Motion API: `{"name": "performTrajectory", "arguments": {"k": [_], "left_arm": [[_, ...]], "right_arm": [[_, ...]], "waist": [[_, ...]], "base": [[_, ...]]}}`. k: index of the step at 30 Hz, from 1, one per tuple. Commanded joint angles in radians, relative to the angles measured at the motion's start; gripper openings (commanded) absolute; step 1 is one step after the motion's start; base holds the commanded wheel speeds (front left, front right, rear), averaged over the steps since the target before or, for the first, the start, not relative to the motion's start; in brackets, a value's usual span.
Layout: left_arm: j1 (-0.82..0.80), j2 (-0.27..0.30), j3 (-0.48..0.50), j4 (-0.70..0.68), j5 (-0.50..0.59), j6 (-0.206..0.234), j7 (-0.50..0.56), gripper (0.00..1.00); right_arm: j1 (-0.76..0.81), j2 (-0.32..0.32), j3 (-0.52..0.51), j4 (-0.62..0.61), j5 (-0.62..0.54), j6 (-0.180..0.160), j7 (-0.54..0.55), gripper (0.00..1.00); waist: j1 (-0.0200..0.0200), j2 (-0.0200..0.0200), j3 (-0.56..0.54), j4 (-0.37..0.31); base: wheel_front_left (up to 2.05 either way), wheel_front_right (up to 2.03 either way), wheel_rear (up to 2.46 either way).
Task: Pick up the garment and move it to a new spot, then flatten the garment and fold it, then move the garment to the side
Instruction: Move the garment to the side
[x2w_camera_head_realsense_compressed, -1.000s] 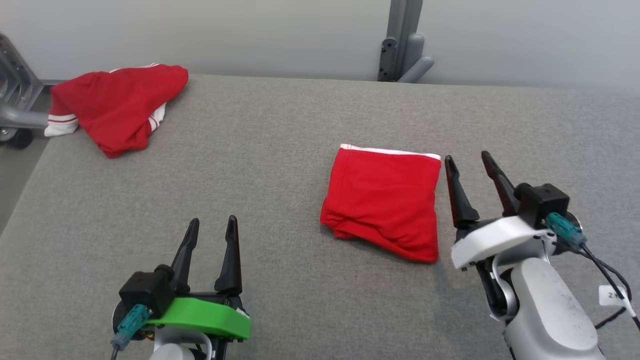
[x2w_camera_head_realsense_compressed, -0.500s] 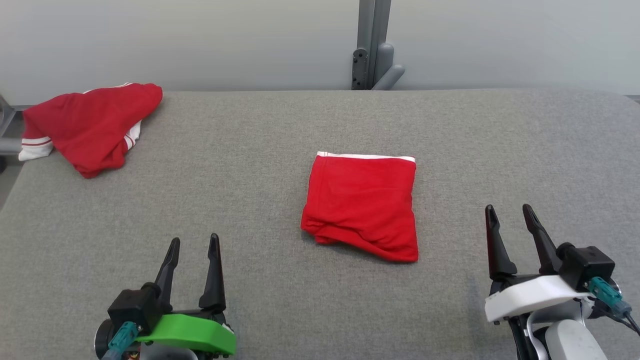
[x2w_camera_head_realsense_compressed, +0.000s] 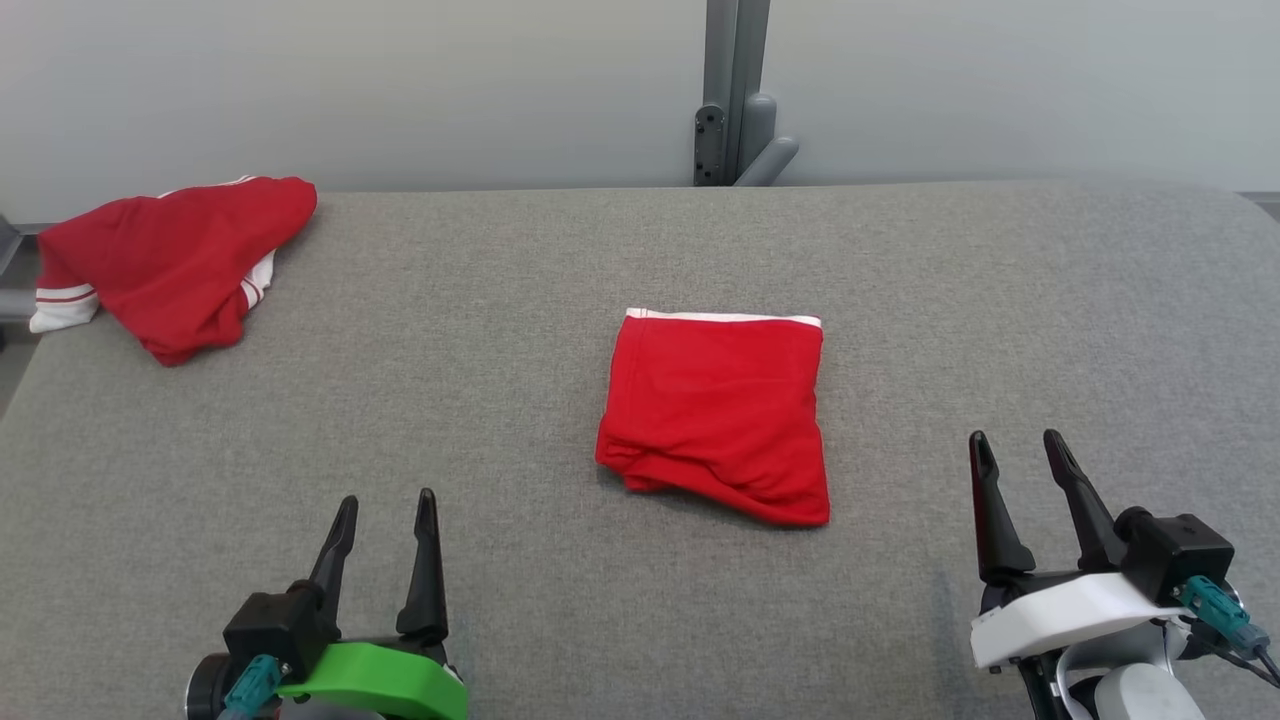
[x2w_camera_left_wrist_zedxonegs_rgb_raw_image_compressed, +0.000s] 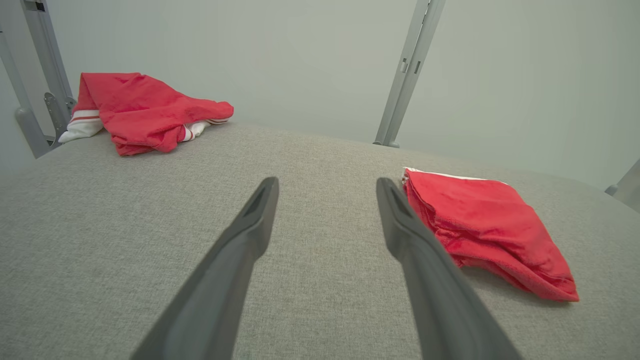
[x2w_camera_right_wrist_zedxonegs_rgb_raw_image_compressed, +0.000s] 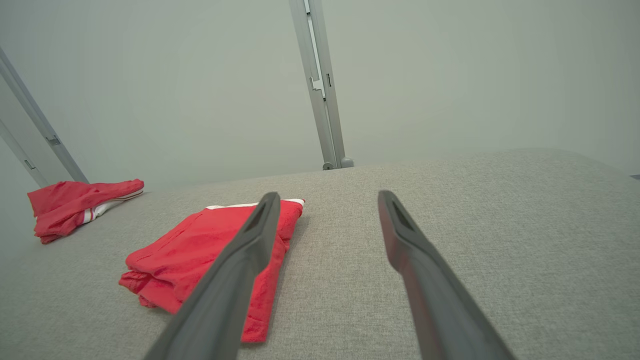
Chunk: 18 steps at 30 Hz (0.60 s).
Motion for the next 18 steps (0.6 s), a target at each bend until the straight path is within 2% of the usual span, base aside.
{"name": "performTrajectory", "arguments": {"k": [1,11,18], "left_arm": [[0.013,-0.003,0.005,0.004,0.006,-0.006,-0.003,1.0],[0.006,-0.015,0.012,0.012,0.021,-0.016,-0.003,1.0],[-0.022,-0.029,0.016,0.011,0.026,-0.025,-0.003,1.0]], "right_arm": [[0.015,-0.001,0.0,-0.005,-0.001,-0.001,0.004,1.0],[-0.01,-0.001,-0.011,0.009,0.025,-0.001,0.041,1.0],[-0.146,-0.016,0.018,0.041,0.039,-0.001,0.234,1.0]], "waist": [[0.0,0.0018,-0.001,0.002],[0.0,0.0018,0.005,0.019],[0.0,0.0018,0.045,0.045]], "base": [[0.0,0.0,0.0],[0.0,0.0,0.0],[0.0,0.0,0.0]]}}
